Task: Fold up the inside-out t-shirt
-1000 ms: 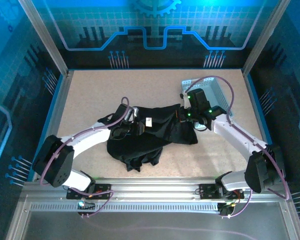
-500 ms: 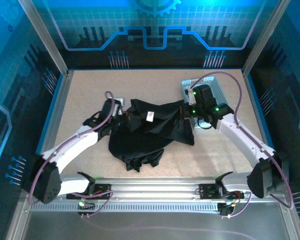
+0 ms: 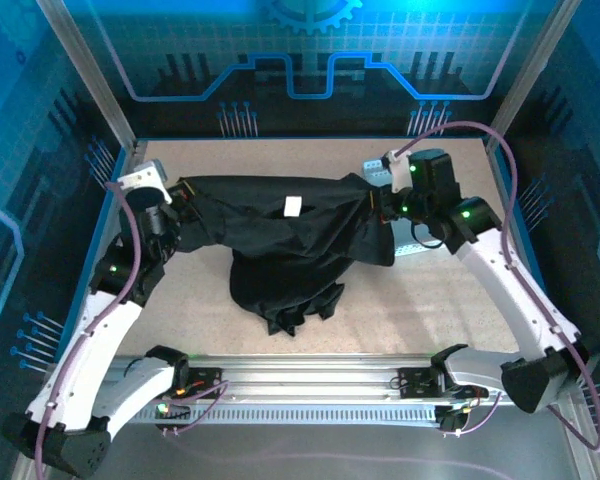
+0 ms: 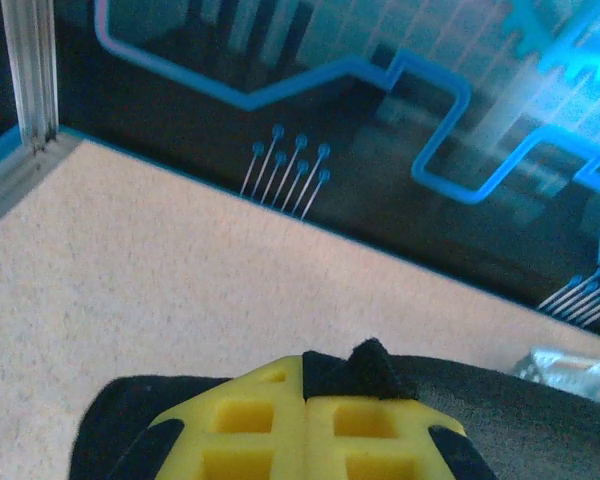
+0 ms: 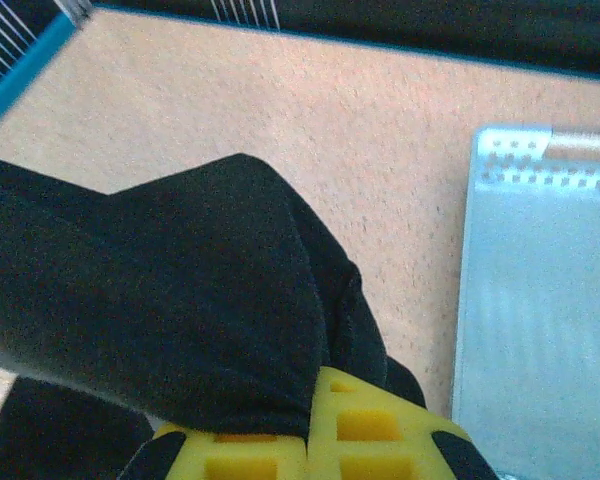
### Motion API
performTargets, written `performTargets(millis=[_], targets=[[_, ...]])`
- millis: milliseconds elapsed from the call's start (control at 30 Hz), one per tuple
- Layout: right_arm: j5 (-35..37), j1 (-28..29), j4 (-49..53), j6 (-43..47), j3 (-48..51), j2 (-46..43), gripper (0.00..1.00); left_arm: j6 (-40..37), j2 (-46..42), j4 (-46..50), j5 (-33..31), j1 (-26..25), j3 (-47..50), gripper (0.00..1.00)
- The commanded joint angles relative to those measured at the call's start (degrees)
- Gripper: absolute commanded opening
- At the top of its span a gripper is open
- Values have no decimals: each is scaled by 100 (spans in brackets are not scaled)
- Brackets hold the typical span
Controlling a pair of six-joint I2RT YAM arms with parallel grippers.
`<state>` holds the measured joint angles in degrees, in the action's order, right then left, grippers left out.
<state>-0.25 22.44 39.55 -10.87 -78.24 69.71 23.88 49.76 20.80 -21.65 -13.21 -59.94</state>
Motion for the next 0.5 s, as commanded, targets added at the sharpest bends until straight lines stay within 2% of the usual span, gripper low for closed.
performTargets(millis=[0,100,300,467], targets=[[-280,-90,244,298,-680,-369,0,-171,-350,46,-556,100,-616,0],[-778,-91,247,388,-1199,-666,1,-295,-556,-39,-287,100,-1174,0],[-1883,-66,40,243,-2062,-1286,4,-339,-1113,-515,836,101,-1846,0],[-1987,-40,90,12,-2583,-1452,4,-186,-1526,-839,1481,98,-2029,0]])
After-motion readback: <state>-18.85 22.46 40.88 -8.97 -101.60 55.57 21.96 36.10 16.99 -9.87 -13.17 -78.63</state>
